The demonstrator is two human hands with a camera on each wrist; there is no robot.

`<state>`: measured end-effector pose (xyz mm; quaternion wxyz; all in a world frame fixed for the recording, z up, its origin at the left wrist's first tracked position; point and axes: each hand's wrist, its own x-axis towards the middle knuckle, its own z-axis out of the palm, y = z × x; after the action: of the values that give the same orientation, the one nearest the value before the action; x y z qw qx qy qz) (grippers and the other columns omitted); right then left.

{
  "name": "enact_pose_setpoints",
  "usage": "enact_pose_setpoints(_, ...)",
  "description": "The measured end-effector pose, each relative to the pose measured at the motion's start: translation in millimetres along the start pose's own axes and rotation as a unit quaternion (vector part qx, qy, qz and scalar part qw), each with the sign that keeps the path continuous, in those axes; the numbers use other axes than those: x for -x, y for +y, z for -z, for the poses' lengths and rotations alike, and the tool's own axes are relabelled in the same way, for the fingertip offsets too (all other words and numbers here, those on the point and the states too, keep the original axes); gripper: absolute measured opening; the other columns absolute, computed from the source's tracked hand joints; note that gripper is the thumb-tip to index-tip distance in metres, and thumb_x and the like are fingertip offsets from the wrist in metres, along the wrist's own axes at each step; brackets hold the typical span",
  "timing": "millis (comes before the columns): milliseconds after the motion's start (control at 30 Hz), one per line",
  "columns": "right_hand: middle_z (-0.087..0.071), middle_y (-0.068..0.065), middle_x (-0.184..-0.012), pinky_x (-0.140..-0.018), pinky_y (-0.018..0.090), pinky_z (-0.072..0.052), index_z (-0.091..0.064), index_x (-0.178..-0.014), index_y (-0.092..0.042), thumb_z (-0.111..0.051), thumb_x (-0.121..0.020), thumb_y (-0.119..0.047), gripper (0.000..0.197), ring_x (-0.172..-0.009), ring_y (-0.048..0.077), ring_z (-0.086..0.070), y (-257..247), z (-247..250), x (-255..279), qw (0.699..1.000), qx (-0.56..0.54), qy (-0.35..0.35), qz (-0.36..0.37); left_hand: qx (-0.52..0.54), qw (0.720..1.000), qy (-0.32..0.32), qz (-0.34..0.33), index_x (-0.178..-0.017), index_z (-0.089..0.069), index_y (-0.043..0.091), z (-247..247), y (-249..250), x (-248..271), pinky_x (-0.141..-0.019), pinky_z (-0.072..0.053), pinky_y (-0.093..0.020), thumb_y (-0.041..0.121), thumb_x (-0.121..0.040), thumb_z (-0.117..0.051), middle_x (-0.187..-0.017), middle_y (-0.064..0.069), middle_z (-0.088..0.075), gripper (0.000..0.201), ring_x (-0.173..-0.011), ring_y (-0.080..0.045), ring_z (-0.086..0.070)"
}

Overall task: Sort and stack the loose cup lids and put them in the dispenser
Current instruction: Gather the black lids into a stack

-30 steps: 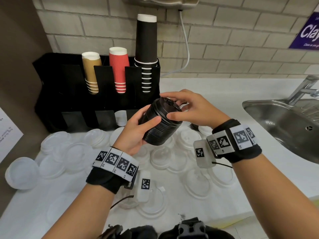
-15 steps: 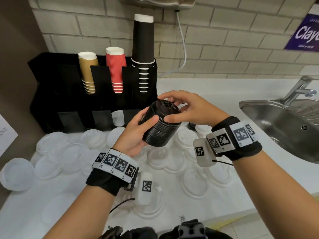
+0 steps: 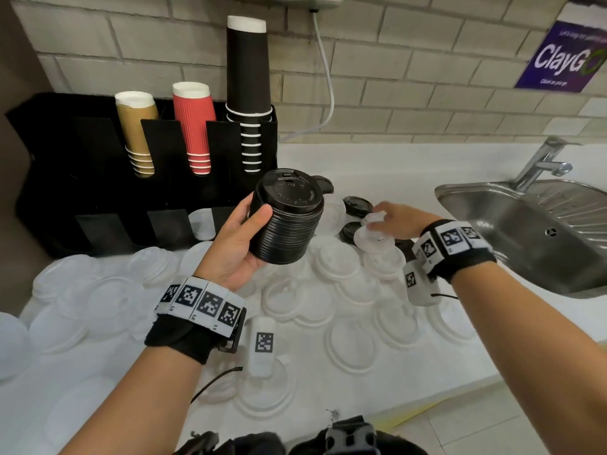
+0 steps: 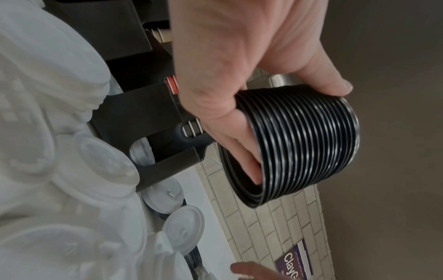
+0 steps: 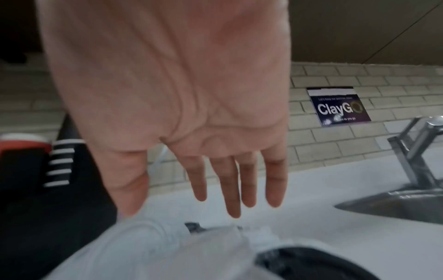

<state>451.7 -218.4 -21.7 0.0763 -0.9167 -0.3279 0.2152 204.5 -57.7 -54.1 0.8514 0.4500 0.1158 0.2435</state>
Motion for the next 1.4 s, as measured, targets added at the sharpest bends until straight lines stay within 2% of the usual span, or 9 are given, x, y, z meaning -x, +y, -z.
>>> enact_pose_setpoints(233, -0.051, 0.015, -0.134, -0.085, 0.028, -0.035, -0.042, -0.137, -0.018, -0.045, -0.096, -0.016, 0.041, -0.106, 0.026, -0.049, 17.6, -6.0, -24.1, 0.995, -0.080, 0.055, 0.012, -0.014, 1.000, 0.007, -0.004, -0.128, -0.056, 0.027, 4.9, 0.0, -4.0, -0.070, -0.058, -0.032, 0.027, -0.078, -0.063, -0.114, 0.005, -0.071, 0.051, -0.103, -0.013, -0.069)
enact_pose_setpoints(400, -0.055, 0.015, -0.128, -0.084, 0.032, -0.040, -0.044, -0.134, -0.006, -0.061, -0.090, -0.032, 0.054, -0.116, 0.031, -0.053, 38.3, -5.7, -28.1, 0.991, 0.041, 0.049, -0.116, -0.022, 1.000, 0.011, -0.002, -0.129, -0.056, 0.027, 6.2, -0.1, -5.9, -0.070, -0.058, -0.032, 0.027, -0.078, -0.063, -0.115, 0.004, -0.070, 0.051, -0.103, -0.013, -0.069)
enact_pose_setpoints(567, -0.068, 0.011, -0.091, -0.073, 0.034, -0.047, -0.065, -0.098, -0.009, -0.068, -0.076, -0.050, 0.046, -0.086, 0.028, -0.064, 47.1, -23.7, -35.4, 0.992, -0.012, 0.028, -0.119, -0.021, 1.000, 0.012, -0.001, -0.125, -0.059, 0.029, 6.3, 2.0, -7.0, -0.069, -0.058, -0.031, 0.027, -0.077, -0.064, -0.116, 0.004, -0.069, 0.048, -0.102, -0.013, -0.069)
enact_pose_setpoints(700, -0.058, 0.002, -0.071, -0.061, 0.028, -0.042, -0.050, -0.072, -0.019, -0.069, -0.067, -0.059, 0.045, -0.067, 0.021, -0.057, 39.4, -28.4, -30.0, 0.987, -0.001, 0.057, -0.149, -0.022, 1.000, 0.014, 0.000, -0.126, -0.058, 0.029, 4.7, 2.8, -7.1, -0.069, -0.058, -0.031, 0.026, -0.077, -0.063, -0.116, 0.004, -0.069, 0.049, -0.102, -0.013, -0.069)
enact_pose_setpoints(867, -0.062, 0.004, -0.082, -0.048, 0.026, -0.035, -0.054, -0.097, -0.008, -0.068, -0.074, -0.048, 0.048, -0.068, 0.022, -0.058, 28.5, -23.3, -24.6, 0.982, -0.017, 0.099, -0.160, -0.029, 0.999, 0.018, 0.001, -0.127, -0.058, 0.029, 4.7, 2.3, -6.7, -0.069, -0.058, -0.031, 0.026, -0.076, -0.064, -0.115, 0.005, -0.070, 0.051, -0.102, -0.012, -0.069)
enact_pose_setpoints(967, -0.054, 0.016, -0.123, -0.066, 0.032, -0.043, -0.039, -0.133, -0.004, -0.066, -0.079, -0.049, 0.075, -0.105, 0.032, -0.057, 22.6, -1.6, -21.1, 0.975, -0.039, 0.130, -0.177, -0.027, 0.999, 0.020, 0.004, -0.126, -0.058, 0.029, 5.8, 1.5, -6.7, -0.068, -0.058, -0.031, 0.027, -0.076, -0.064, -0.114, 0.005, -0.070, 0.051, -0.101, -0.012, -0.069)
enact_pose_setpoints(1100, -0.038, 0.018, -0.137, -0.093, 0.045, -0.049, -0.037, -0.136, -0.010, -0.064, -0.083, -0.047, 0.070, -0.115, 0.036, -0.051, 12.6, 14.8, -11.5, 0.960, -0.176, 0.192, -0.103, -0.025, 0.999, 0.020, 0.010, -0.132, -0.055, 0.025, 3.1, -2.4, -5.3, -0.068, -0.058, -0.030, 0.026, -0.076, -0.064, -0.116, 0.004, -0.069, 0.057, -0.100, -0.012, -0.070)
enact_pose_setpoints(1233, -0.046, 0.011, -0.121, -0.086, 0.043, -0.054, -0.045, -0.124, -0.023, -0.071, -0.080, -0.035, 0.053, -0.109, 0.031, -0.055, -20.4, 16.7, 9.7, 0.902, -0.358, 0.226, 0.082, -0.017, 0.999, 0.025, 0.015, -0.133, -0.054, 0.023, -2.6, -5.8, -4.5, -0.069, -0.058, -0.030, 0.024, -0.075, -0.064, -0.127, -0.002, -0.063, 0.059, -0.100, -0.011, -0.069)
enact_pose_setpoints(1400, -0.052, -0.001, -0.107, -0.074, 0.027, -0.054, -0.055, -0.105, -0.036, -0.077, -0.063, -0.037, 0.047, -0.089, 0.014, -0.062, -67.7, 21.0, 50.7, 0.859, -0.418, 0.103, 0.276, -0.029, 0.999, 0.023, 0.018, -0.132, -0.054, 0.025, -7.2, -5.8, -3.6, -0.071, -0.059, -0.034, 0.024, -0.073, -0.066, -0.135, -0.006, -0.059, 0.060, -0.108, -0.017, -0.066)
